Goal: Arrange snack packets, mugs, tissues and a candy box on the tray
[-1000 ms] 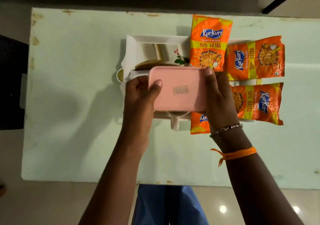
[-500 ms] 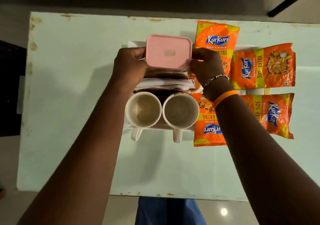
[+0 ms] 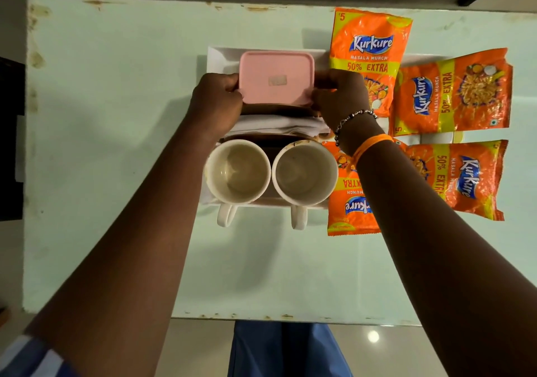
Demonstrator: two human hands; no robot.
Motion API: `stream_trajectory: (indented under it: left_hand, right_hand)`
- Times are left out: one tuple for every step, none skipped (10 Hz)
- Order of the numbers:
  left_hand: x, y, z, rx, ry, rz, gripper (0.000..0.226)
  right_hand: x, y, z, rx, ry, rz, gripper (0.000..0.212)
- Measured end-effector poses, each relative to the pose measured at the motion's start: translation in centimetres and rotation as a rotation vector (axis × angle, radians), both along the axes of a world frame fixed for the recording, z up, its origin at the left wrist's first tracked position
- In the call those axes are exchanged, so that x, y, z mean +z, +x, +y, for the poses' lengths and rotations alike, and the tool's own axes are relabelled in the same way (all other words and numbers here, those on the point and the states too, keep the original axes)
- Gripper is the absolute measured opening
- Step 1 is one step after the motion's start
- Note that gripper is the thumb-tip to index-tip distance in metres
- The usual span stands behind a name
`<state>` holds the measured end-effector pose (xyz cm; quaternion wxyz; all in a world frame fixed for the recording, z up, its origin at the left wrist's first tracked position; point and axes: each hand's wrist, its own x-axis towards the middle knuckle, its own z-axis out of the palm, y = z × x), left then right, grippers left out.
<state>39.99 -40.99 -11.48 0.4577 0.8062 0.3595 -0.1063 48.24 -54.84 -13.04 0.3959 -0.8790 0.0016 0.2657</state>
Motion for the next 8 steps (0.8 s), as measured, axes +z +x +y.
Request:
stream_trajectory:
  left_hand:
    - [0.2, -0.3, -0.6, -0.045, 0.157, 0.010, 0.042]
    - [1.7, -0.8, -2.6, -0.023, 0.305, -0.125, 0.046]
    - [3.3, -2.1, -5.7, -0.095, 0.416, -0.263, 0.050]
    - [3.5, -3.2, -8.7, -0.223, 0.579, -0.331, 0.056]
    - [2.4, -4.2, -10.6, -0.355, 0.689, -0.254, 0.060]
    - [1.5, -4.9, -11.5, -0.446, 0.733, -0.199, 0.055]
    - [1.5, -5.3, -11.6, -0.487, 0.750, -0.218, 0.055]
    - [2.6, -5.7, -11.8, -0.473, 0.759, -0.233, 0.054]
  right_hand:
    - [0.8, -0.3, -0.7, -0.003, -0.025, -0.060, 0.031]
    - [2.4, -1.7, -2.1, 0.034, -0.055, -0.300, 0.034]
    - [3.8, -3.9, -3.8, 0.125, -0.085, -0.531, 0.043]
    - [3.8, -5.7, -5.4, 0.214, -0.184, -0.673, 0.050]
    - [2.8, -6.7, -6.6, 0.287, -0.324, -0.699, 0.056]
    - [2.1, -7.6, -7.4, 0.328, -0.390, -0.662, 0.059]
    - [2.2, -8.1, -7.8, 0.336, -0.361, -0.690, 0.058]
    - [3.5, -8.6, -7.7, 0.330, -0.322, -0.704, 0.057]
